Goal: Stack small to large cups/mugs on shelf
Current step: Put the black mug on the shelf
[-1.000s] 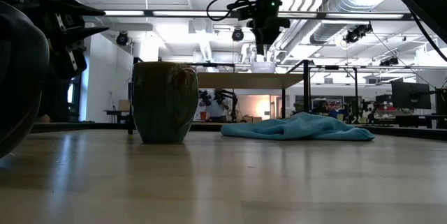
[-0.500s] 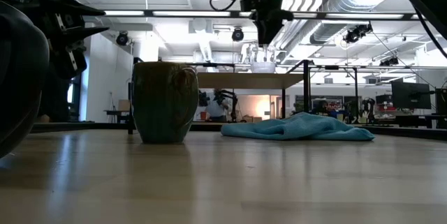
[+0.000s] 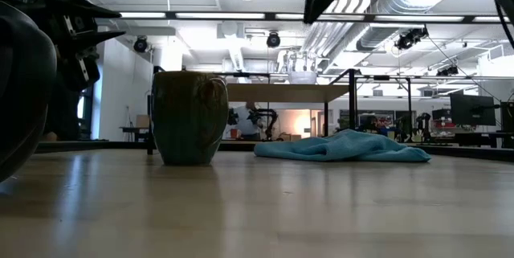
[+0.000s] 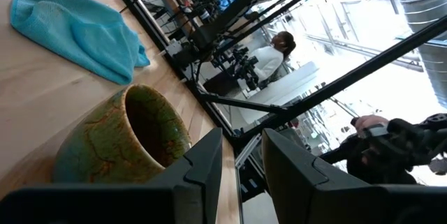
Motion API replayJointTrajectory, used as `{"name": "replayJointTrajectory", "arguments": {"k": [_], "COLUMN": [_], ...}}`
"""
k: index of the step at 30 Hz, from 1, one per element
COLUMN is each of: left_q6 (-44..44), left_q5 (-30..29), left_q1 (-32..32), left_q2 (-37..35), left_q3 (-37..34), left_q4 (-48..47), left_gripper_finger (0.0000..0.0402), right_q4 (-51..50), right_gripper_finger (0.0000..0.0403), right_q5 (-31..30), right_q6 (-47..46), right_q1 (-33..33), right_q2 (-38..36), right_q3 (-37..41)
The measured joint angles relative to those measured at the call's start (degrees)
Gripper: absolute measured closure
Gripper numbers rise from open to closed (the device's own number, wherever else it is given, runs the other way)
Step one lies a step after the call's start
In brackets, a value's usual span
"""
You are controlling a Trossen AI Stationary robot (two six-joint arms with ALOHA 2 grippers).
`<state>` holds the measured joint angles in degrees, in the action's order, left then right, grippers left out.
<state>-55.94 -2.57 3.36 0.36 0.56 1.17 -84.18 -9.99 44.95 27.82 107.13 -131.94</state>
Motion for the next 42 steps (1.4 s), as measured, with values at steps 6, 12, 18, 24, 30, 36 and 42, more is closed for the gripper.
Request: {"name": "replayJointTrajectory", "arguments": {"k": [6, 12, 18, 24, 30, 36, 42], "left_q6": [0.0, 0.0, 0.0, 0.0, 0.0, 0.0, 0.1], "left_q5": [0.0, 0.0, 0.0, 0.0, 0.0, 0.0, 0.0], "left_q1": [0.0, 0.0, 0.0, 0.0, 0.0, 0.0, 0.0], "left_q2": [0.0, 0.0, 0.0, 0.0, 0.0, 0.0, 0.0], "left_q3": [0.0, 0.0, 0.0, 0.0, 0.0, 0.0, 0.0], "left_q4": [0.0, 0.0, 0.0, 0.0, 0.0, 0.0, 0.0], "left_gripper_finger": [0.0311, 0.0311, 0.0311, 0.0311, 0.0311, 0.0311, 0.0311], "right_q4": [0.7, 4.6, 8.4, 8.6, 8.6, 8.0, 14.2], "right_gripper_finger": [0.0275, 0.0275, 0.0275, 0.0275, 0.0275, 0.0275, 0.0275], "right_q5": [9.0, 24.0, 34.6, 39.5, 43.2, 46.1, 46.4], "right_q6": [-9.1, -19.5, -25.6, -28.9, -31.0, -31.5, -33.0], "right_q1": [-0.1, 1.4, 1.7, 1.7, 1.7, 1.3, -1.7], "right_q2": [-8.0, -16.5, -23.0, -26.8, -28.1, -28.1, -31.5], "right_q3": [0.0, 0.0, 0.0, 0.0, 0.0, 0.1, 7.8]}}
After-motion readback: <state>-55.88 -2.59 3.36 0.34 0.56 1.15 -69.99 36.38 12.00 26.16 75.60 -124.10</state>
